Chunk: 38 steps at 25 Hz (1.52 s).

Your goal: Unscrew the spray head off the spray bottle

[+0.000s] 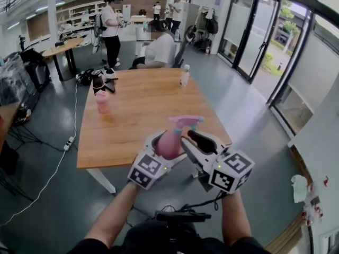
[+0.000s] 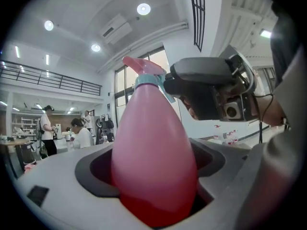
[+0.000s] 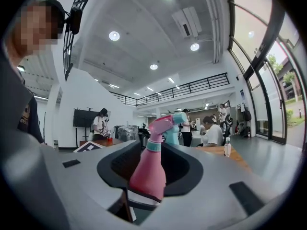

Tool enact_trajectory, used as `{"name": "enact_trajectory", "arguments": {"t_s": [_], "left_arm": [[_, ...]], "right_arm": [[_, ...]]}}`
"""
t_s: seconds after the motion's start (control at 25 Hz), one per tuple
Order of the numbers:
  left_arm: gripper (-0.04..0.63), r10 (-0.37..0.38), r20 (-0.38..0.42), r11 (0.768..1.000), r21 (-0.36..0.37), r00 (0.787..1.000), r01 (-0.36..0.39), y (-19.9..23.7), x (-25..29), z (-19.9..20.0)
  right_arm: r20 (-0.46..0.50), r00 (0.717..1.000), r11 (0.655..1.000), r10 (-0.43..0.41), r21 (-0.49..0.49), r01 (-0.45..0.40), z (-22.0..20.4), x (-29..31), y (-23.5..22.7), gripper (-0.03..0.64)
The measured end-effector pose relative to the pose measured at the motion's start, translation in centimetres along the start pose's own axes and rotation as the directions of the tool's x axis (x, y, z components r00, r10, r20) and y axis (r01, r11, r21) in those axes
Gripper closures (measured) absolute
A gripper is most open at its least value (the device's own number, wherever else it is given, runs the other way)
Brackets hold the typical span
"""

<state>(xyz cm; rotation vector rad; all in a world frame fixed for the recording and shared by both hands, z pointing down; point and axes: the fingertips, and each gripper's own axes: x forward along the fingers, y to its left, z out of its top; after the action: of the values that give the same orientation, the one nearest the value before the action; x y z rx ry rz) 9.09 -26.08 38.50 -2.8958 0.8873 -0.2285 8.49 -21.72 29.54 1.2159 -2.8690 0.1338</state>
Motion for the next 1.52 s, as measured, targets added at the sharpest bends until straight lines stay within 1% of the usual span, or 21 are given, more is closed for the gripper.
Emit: {"name": "enact_trajectory", "arguments": {"t_s": [0.04, 0.2, 0.36, 0.56, 0.68, 0.84, 1.0, 1.12, 1.2, 1.36, 1.52], "left_arm": [[0.163, 0.005, -0.002, 1.000, 0.005, 1.000, -0.005, 0.0, 0.0, 0.0], [0.163, 0.023, -0.008, 1.000, 0.015, 1.000, -0.023, -0.3, -0.1, -0.3], [0.163, 0.018, -0.009, 1.000, 0.011, 1.000, -0.018, -0.6, 0.0, -0.2], [0.163, 0.003, -0.019, 1.000, 0.025, 1.000, -0.002, -1.3, 0.0, -0.6], [0.163, -0.034, -0.023, 0.999, 0.023, 0.999, 0.035, -2.0, -0.2, -0.6], [0.163, -0.143, -0.021, 0.989, 0.029, 0.989, 0.144, -3.0, -0.8, -0.5], [0.163, -0.266, -0.010, 0.964, 0.022, 0.964, 0.266, -4.2, -1.5, -0.2], [0.163, -0.337, -0.011, 0.941, 0.017, 0.941, 0.337, -4.8, -1.8, -0.4], [0.163, -0.391, -0.003, 0.920, 0.010, 0.920, 0.391, -5.3, -2.0, -0.4], [0.163, -0.494, 0.028, 0.870, 0.005, 0.869, 0.494, -6.6, -2.8, -0.1], [0.163, -0.545, 0.040, 0.838, 0.026, 0.837, 0.545, -7.2, -3.6, 0.1]], "right_arm": [[-0.001, 1.000, 1.000, -0.009, 0.007, 0.009, 0.0, 0.2, -0.1, 0.477], [0.000, 1.000, 0.999, -0.025, 0.023, 0.025, 0.0, 0.9, -0.1, 0.474], [-0.011, 0.999, 0.999, -0.036, 0.027, 0.036, -0.2, 1.4, -0.3, 0.474], [-0.025, 0.999, 0.999, -0.039, 0.022, 0.039, -0.7, 1.6, -0.6, 0.474], [-0.025, 1.000, 1.000, 0.001, 0.008, -0.001, -0.8, 1.2, -0.3, 0.476], [-0.019, 0.995, 0.995, 0.103, 0.007, -0.103, -0.9, 0.7, 0.4, 0.483], [-0.013, 0.976, 0.976, 0.218, -0.004, -0.218, -0.8, 0.0, 1.1, 0.485], [-0.028, 0.958, 0.958, 0.287, -0.019, -0.288, -1.1, -0.2, 1.3, 0.485], [-0.032, 0.943, 0.943, 0.330, -0.035, -0.331, -1.3, -0.4, 1.5, 0.485], [-0.029, 0.907, 0.904, 0.421, -0.068, -0.422, -1.2, -1.2, 2.4, 0.483], [-0.015, 0.867, 0.864, 0.498, -0.073, -0.498, -1.1, -1.6, 3.0, 0.485]]}}
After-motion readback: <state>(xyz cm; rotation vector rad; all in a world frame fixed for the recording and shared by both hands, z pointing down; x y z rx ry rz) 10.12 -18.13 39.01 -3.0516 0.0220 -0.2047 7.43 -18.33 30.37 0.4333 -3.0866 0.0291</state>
